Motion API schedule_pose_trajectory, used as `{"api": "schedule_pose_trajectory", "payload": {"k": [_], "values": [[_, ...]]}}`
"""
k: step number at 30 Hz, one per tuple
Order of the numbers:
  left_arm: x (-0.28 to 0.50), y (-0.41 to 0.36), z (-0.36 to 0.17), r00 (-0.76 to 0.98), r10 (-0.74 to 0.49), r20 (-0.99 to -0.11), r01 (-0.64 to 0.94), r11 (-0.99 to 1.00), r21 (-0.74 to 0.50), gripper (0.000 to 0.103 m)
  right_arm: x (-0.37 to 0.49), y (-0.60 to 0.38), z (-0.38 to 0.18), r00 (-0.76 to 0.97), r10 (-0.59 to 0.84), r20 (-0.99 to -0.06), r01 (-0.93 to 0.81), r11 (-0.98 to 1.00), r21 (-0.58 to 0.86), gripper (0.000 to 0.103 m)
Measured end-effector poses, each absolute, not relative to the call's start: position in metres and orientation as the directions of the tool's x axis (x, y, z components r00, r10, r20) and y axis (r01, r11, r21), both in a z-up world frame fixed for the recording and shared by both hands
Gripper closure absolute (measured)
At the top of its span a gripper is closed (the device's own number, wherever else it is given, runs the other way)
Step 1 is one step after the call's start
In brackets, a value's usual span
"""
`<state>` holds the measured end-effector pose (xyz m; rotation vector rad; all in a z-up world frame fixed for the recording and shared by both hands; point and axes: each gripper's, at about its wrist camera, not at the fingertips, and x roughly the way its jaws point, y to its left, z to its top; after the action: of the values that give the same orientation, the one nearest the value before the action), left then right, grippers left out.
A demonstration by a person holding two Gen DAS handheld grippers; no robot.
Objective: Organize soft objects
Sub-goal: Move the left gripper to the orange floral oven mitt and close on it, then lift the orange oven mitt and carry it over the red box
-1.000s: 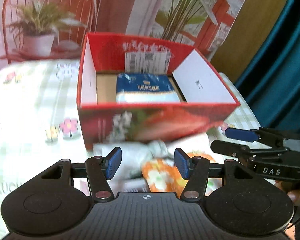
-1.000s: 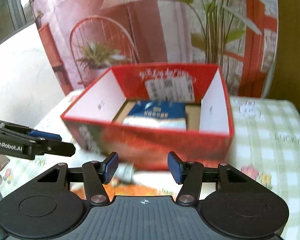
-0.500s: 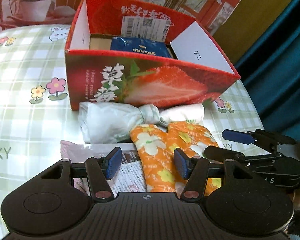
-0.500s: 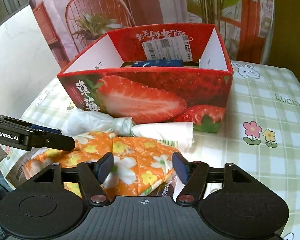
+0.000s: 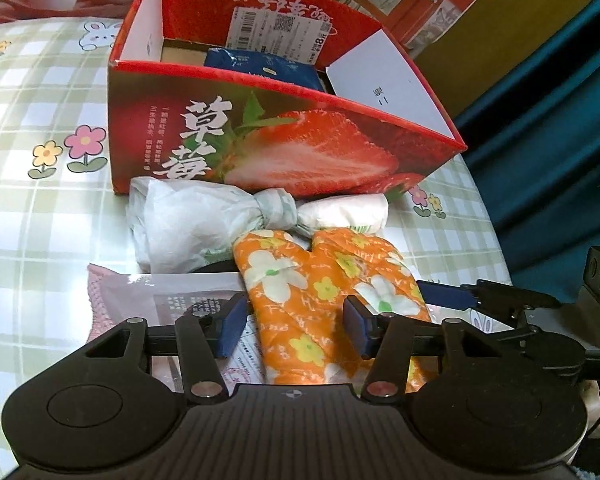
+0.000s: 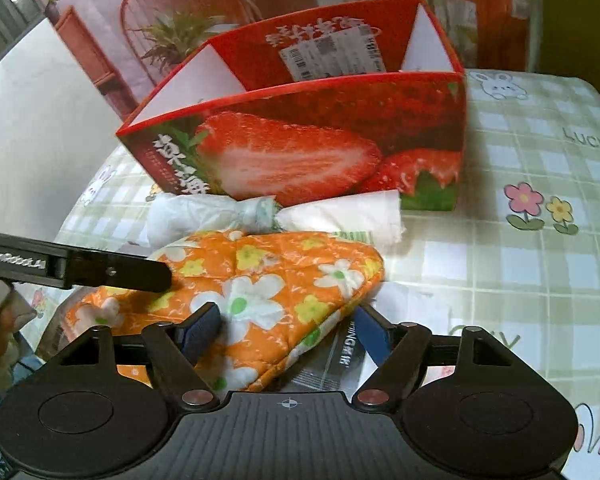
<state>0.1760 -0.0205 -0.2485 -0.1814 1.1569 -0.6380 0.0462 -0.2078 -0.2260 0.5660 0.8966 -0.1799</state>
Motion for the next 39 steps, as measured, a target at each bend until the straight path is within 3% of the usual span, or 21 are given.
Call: {"api": "schedule_pose_trajectory", "payload": {"k": [3, 6, 10, 15, 18, 25, 34, 39], "values": [[0.177, -0.021, -0.251, 0.241, -0.559, -0.793, 0.374, 0.808, -0.456, 0.049, 0.049, -0.204, -0.224, 0.62, 0.09, -0.78, 0.357, 0.852, 0.382, 0.035], [0.177, -0.019, -0.252, 0.238, -0.567, -0.788, 0.367, 0.804, -0.468, 0.056, 0.05, -0.205, -0.223, 0.623, 0.097, -0.776, 0.351, 0.852, 0.389, 0.041], [0.178, -0.013, -0.252, 0.245, -0.58, -0.777, 0.352, 0.8, -0.486, 0.073, 0.047, -0.208, -0.221, 0.632, 0.09, -0.769, 0.358, 0.847, 0.394, 0.057], [0.175, -0.013, -0.246, 0.27, -0.598, -0.755, 0.372, 0.788, -0.492, 0.082, 0.044, -0.211, -0.216, 0.656, 0.08, -0.75, 0.351, 0.848, 0.397, 0.076], [0.172, -0.014, -0.239, 0.294, -0.608, -0.737, 0.398, 0.779, -0.484, 0.084, 0.041, -0.211, -0.211, 0.676, 0.075, -0.734, 0.336, 0.854, 0.397, 0.08], [0.165, -0.014, -0.207, 0.391, -0.633, -0.668, 0.486, 0.758, -0.434, 0.084, 0.038, -0.209, -0.18, 0.743, 0.027, -0.669, 0.275, 0.898, 0.342, 0.082], [0.174, -0.028, -0.156, 0.517, -0.617, -0.593, 0.593, 0.758, -0.272, 0.084, 0.051, -0.219, -0.136, 0.82, -0.015, -0.572, 0.207, 0.94, 0.272, 0.085], [0.179, -0.031, -0.139, 0.537, -0.627, -0.564, 0.606, 0.752, -0.259, 0.085, 0.065, -0.225, -0.12, 0.836, -0.03, -0.548, 0.192, 0.952, 0.24, 0.086]]}}
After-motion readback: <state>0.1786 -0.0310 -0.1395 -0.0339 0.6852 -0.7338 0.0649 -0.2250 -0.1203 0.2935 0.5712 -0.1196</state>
